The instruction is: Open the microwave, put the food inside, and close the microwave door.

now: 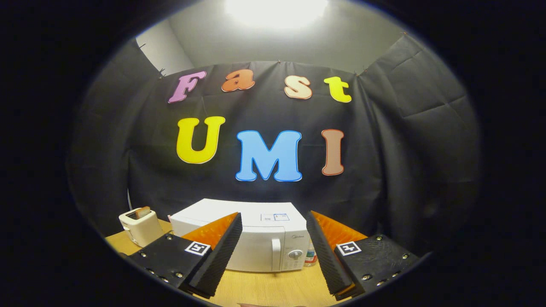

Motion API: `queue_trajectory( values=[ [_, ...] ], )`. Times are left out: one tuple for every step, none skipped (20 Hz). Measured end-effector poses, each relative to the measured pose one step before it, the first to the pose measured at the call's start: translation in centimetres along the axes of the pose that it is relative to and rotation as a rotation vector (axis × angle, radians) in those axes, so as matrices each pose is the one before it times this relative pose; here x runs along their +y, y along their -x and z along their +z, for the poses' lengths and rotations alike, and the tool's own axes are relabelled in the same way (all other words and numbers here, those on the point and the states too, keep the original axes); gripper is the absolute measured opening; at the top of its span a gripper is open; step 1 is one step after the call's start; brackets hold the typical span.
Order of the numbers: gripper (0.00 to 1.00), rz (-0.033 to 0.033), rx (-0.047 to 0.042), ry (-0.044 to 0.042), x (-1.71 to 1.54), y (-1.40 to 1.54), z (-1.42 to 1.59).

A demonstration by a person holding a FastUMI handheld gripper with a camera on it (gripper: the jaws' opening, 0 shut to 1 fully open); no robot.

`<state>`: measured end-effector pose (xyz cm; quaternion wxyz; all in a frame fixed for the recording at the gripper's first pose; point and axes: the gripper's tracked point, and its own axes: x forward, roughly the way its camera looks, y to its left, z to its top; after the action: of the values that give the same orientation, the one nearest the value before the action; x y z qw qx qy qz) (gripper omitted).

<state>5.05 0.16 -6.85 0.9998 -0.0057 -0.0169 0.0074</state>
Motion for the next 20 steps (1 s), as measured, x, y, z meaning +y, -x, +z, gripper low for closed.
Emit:
queue_trajectory(
  values=[
    [0.92,0.0071,0.00223,0.00026,0.1,-0.561,-0.87],
    [0.92,-0.00135,0.00411,0.00265,-0.204,-0.626,-1.09],
    [0.92,-0.00186,0.00687,0.00008,-0.145,-0.748,-1.007],
    [0.92,0.00213,0.01414,-0.00239,-0.046,-0.884,-1.219],
    [0.92,0.00334,0.0194,0.0003,0.063,-0.918,-1.447],
    [0.92,-0.00183,0.01764,0.00294,-0.223,-0.931,-1.345],
    [0.92,-0.00412,0.00955,0.00778,-0.305,-0.979,-1.172],
    [0.92,-0.00272,0.00575,0.01004,-0.248,-0.837,-1.143],
    [0.92,0.01269,0.00835,0.00877,0.115,-0.794,-1.011],
    [0.92,0.02028,0.01302,0.00073,0.288,-0.645,-1.059],
    [0.92,0.01468,0.01191,-0.00474,0.073,-0.613,-1.008],
    [0.92,0.00992,0.00354,-0.00737,0.046,-0.558,-0.576],
    [0.92,-0.00242,-0.00221,-0.00148,-0.12,-0.553,-0.466],
    [0.9,-0.01452,-0.00364,0.00445,-0.443,-0.609,-0.477],
    [0.9,-0.01095,-0.00157,0.00536,-0.22,-0.626,-0.528],
    [0.9,0.00148,0.00692,0.00395,0.164,-0.584,-0.557],
    [0.9,0.00633,0.00959,0.00128,0.316,-0.433,-0.778],
    [0.9,-0.0119,0.00887,0.00269,-0.194,-0.484,-0.596],
    [0.9,-0.01254,0.00348,0.00536,-0.176,-0.286,-0.407],
    [0.89,-0.01299,0.00282,0.00546,-0.084,-0.29,-0.453]
  ],
)
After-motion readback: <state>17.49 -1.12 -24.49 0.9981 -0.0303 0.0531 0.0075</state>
